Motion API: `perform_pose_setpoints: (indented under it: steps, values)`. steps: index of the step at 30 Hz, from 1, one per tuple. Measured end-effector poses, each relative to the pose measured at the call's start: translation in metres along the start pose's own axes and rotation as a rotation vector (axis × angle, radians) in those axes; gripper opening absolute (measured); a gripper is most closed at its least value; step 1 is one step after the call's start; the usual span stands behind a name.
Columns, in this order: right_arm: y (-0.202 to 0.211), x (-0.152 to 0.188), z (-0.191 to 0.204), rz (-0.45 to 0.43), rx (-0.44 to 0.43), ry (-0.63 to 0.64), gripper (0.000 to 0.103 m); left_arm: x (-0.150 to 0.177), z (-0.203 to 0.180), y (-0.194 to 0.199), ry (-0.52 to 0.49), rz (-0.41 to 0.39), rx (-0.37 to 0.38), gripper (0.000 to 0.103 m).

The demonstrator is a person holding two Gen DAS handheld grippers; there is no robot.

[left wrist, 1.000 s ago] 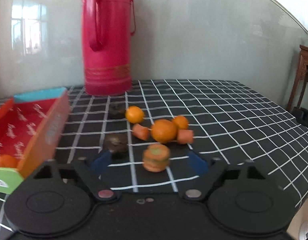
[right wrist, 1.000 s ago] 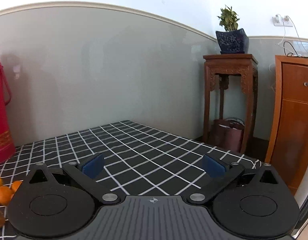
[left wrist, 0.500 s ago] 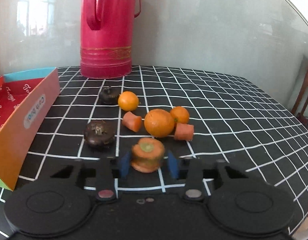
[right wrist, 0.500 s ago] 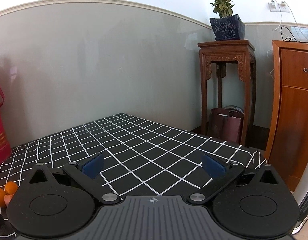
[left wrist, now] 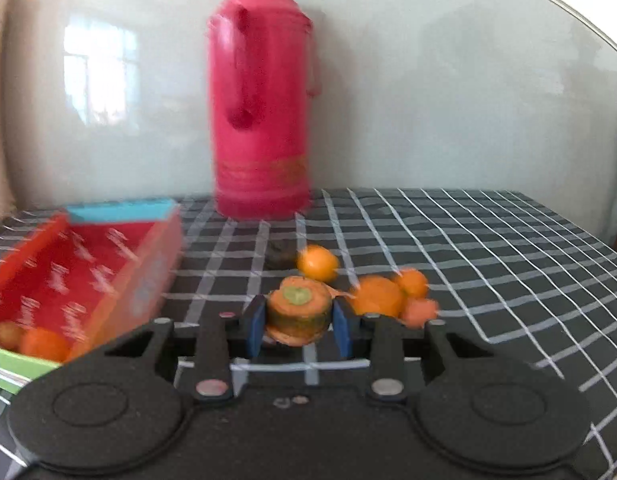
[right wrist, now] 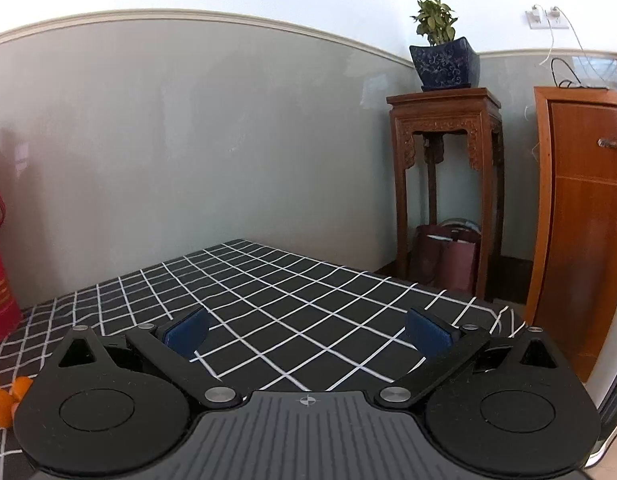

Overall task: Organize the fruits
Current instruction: 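Carry the carrot slice into the red box and open the left gripper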

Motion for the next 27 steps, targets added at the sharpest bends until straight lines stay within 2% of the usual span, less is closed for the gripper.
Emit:
perform_pose_setpoints:
  steps: [4,7,14,18,20,25,26,27]
  values:
    - [0.002,0.003,0.014,0.011,-0.023,0.017,0.103,-0.014,0.041,0.015,0.047,-0.063,-0.109,0.026]
    - [0.005,0.008,0.028,0.008,-0.041,0.042,0.103,-0.018,0.075,0.02,0.102,-0.069,-0.181,0.026]
    - [0.01,0.021,0.068,0.019,-0.105,0.105,0.103,-0.01,0.149,0.015,0.235,0.014,-0.319,0.026]
    - [0.015,0.027,0.09,0.014,-0.147,0.143,0.103,0.001,0.183,0.013,0.293,0.068,-0.361,0.027]
    - [0.018,0.03,0.1,0.01,-0.164,0.158,0.103,0.008,0.193,0.01,0.318,0.107,-0.358,0.028]
    - [0.021,0.034,0.116,0.014,-0.204,0.179,0.103,0.015,0.206,0.017,0.34,0.126,-0.369,0.037]
    - [0.021,0.035,0.12,0.017,-0.212,0.181,0.103,0.016,0.207,0.02,0.34,0.12,-0.372,0.046]
    - [0.022,0.036,0.123,0.018,-0.219,0.183,0.103,0.015,0.207,0.024,0.341,0.109,-0.378,0.063]
Point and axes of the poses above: each gripper's, at about its wrist camera, not at the fingertips, and y roughly against the way its jaws point, z to its left, x to its underside, the point moved 10 cm from there along -y, roughly the way its jaws point, and after that the axes turned 13 degrees about z, right-handed, at the moved point
